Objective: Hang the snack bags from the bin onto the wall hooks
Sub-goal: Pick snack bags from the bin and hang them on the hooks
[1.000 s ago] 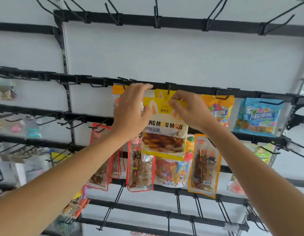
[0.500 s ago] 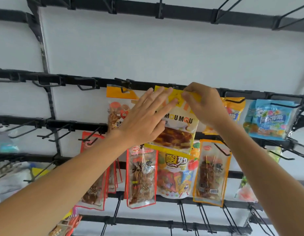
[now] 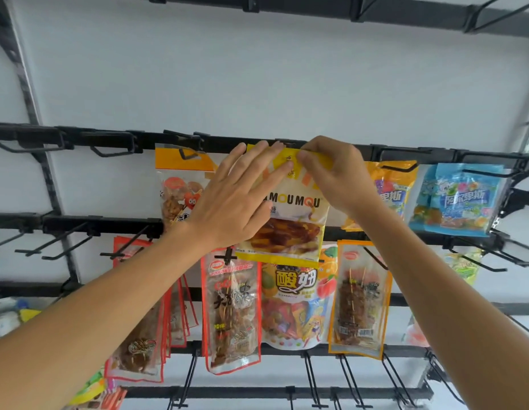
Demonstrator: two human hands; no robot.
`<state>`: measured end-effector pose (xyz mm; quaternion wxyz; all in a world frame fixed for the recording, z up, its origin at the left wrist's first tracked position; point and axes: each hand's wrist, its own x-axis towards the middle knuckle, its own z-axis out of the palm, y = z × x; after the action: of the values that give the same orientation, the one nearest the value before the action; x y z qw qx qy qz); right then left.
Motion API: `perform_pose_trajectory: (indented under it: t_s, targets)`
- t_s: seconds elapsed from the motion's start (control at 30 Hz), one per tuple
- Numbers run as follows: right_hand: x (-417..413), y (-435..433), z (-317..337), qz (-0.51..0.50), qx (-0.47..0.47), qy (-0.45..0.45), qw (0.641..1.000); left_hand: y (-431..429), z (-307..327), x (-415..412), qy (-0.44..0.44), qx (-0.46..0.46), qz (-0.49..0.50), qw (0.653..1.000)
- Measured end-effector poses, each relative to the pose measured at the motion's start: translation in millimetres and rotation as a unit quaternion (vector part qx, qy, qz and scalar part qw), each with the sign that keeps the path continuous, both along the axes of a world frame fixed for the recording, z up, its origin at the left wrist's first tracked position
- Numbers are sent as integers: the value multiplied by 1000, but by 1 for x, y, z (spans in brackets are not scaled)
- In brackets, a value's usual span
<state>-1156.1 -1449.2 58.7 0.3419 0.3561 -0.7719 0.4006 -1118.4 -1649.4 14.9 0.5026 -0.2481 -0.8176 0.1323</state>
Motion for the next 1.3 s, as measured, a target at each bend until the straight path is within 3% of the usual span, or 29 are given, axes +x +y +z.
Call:
perform_pose_trajectory:
  t_s: [0.4,0.57,0.87,1.03,1.17,1.23,1.3]
  targets:
    - [-9,-4,21,4,54,-90,994,-2,-5,-14,0,8,-10,1000]
    - [-25,-11,13,-54,77,-124,988,-11,-16,-25,-31,-5,33,999]
    - [-50,-19,-8,-192,103,85,972,-11,-16,-38,-76,-11,31,997]
    - [-51,-22,-12,-207,86,115,968,-8,-14,-40,-93,10,70,993]
    - [-35,-9,-29,-239,49,194,950,-2,-14,-38,-102,12,98,990]
    - [-31,-2,-45,-238,95,215,942,2,-17,-38,-102,17,121,987]
    - [-32,1,-56,-214,155,177,948,5,-21,-37,-98,19,138,985]
